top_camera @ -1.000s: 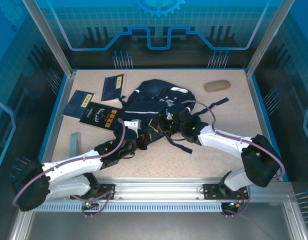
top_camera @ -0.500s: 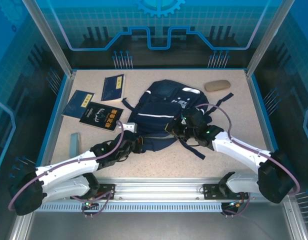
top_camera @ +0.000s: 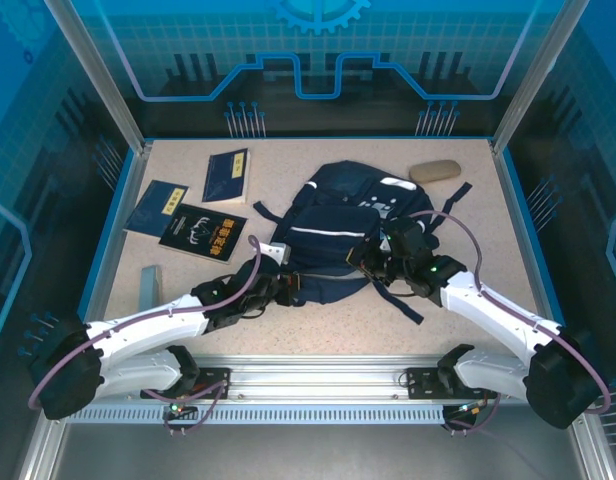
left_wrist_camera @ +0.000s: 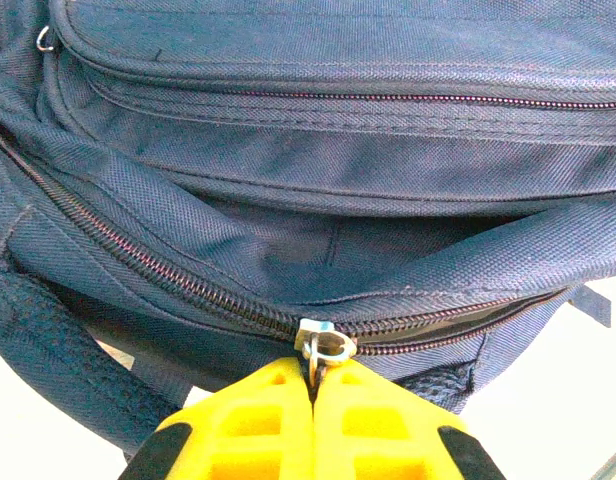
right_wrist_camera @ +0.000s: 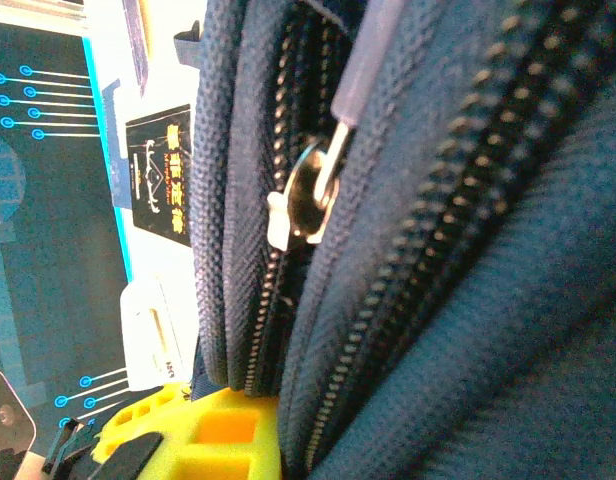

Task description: Pack books, pencil case, and school supplies into a backpack

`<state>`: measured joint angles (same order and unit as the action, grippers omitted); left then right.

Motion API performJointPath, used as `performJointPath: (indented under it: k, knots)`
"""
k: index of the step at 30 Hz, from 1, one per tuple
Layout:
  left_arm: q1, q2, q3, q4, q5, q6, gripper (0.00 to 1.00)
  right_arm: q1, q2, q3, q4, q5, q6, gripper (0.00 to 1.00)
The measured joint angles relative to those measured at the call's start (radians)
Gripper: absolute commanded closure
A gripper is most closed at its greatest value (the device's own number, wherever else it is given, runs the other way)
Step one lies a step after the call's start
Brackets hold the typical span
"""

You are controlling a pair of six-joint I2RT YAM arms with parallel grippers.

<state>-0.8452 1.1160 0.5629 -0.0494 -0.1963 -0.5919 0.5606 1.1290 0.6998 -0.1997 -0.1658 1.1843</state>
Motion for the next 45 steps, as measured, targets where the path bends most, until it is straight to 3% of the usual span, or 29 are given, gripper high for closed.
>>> performJointPath:
  k: [8,12,16,23,28,34,40,45]
  knots:
    - [0.0,0.003,0.002,-0.001,0.011,0.02,1.0,-0.013,-0.001,0.0,-0.022,-0.006,0.0,0.8]
    - [0.0,0.018,0.008,0.002,0.034,0.045,1.0,-0.029,-0.004,-0.002,-0.064,0.021,-0.007,0.42]
    - [-0.003,0.047,0.015,0.002,0.08,0.069,1.0,-0.043,-0.012,-0.016,-0.117,0.053,-0.013,0.22]
    - [-0.061,0.133,0.072,0.003,0.11,0.072,1.0,-0.032,-0.022,-0.01,-0.234,0.146,0.012,0.24]
    - [-0.101,0.166,0.09,-0.005,0.122,0.084,1.0,-0.031,0.01,0.003,-0.264,0.163,-0.011,0.4]
    - [-0.102,0.113,0.063,-0.028,0.143,0.114,1.0,-0.032,0.151,0.099,-0.266,0.124,-0.114,0.49]
    - [-0.102,0.062,0.026,-0.004,0.194,0.12,1.0,-0.055,0.284,0.192,-0.209,0.046,-0.227,0.51]
    - [-0.103,0.166,0.064,0.067,0.217,0.111,1.0,-0.1,0.328,0.271,-0.188,0.037,-0.29,0.43]
